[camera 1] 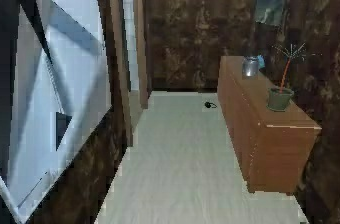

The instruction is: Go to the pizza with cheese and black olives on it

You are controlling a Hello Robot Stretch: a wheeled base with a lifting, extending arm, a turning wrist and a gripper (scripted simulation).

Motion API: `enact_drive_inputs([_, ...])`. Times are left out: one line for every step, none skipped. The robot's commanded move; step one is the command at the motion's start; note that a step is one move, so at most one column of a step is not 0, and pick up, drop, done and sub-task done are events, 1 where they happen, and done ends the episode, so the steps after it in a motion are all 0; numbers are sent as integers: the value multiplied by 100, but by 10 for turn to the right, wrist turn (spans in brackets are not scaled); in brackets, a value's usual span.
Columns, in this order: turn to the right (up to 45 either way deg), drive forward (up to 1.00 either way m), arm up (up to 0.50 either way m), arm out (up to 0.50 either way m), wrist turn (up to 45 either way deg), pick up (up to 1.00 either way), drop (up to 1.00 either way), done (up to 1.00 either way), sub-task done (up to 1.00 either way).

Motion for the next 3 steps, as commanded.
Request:
enact_drive_inputs([0,100,0,0,0,0,0,0,0])
enact_drive_inputs([-30,0,0,0,0,0,0,0,0])
enact_drive_inputs([0,65,0,0,0,0,0,0,0])
